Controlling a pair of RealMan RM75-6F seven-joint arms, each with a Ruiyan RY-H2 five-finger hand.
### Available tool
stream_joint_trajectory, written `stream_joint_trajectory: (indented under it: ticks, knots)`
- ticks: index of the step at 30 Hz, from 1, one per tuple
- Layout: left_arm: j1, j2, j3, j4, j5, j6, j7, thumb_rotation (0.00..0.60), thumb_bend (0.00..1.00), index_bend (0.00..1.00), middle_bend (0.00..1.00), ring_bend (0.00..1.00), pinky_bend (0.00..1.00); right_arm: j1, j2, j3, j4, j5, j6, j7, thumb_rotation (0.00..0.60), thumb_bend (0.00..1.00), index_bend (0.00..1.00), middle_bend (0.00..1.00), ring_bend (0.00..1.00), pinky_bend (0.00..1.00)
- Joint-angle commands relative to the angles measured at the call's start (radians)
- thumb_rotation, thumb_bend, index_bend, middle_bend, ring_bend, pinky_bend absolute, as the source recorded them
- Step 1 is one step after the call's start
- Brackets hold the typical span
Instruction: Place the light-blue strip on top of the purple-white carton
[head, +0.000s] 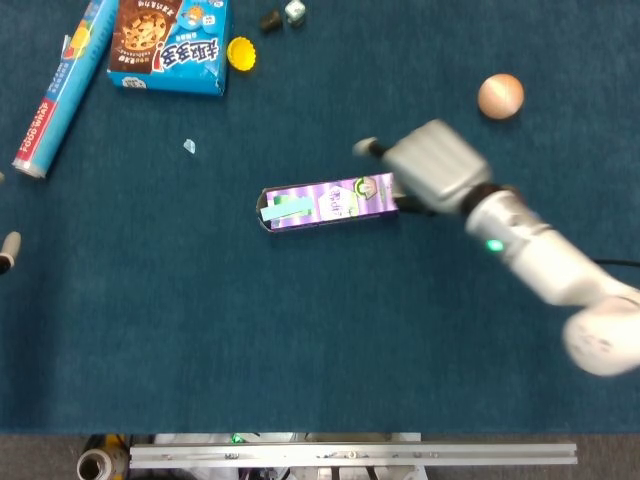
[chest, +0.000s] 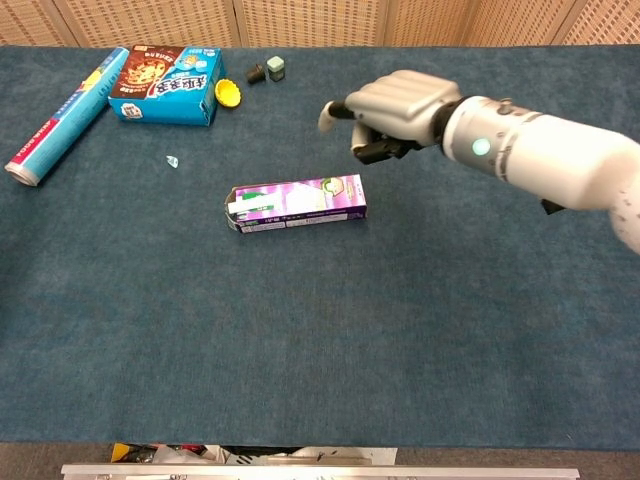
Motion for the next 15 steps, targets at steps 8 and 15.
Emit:
stream_joint_trajectory:
  ticks: [8,15]
  knots:
    - [-0.018,-0.015,-0.019,0.047,-0.013,-0.021,-0.031,0.600,0.25,0.28,0.58,0.64,0.87,-0.311,0.221,-0.100,-0.120,-0.169,0.321,0.077,0.250,0.44,0.21,0.71,0.69,0.94]
    - [-0.026,-0.039,-0.018,0.084,0.004,-0.015,-0.035,0.600,0.25,0.28,0.55,0.61,0.81,-0.499,0.280,-0.122,-0.069,-0.267,0.475,0.173,0.324,0.43,0.20,0.55,0.52,0.79]
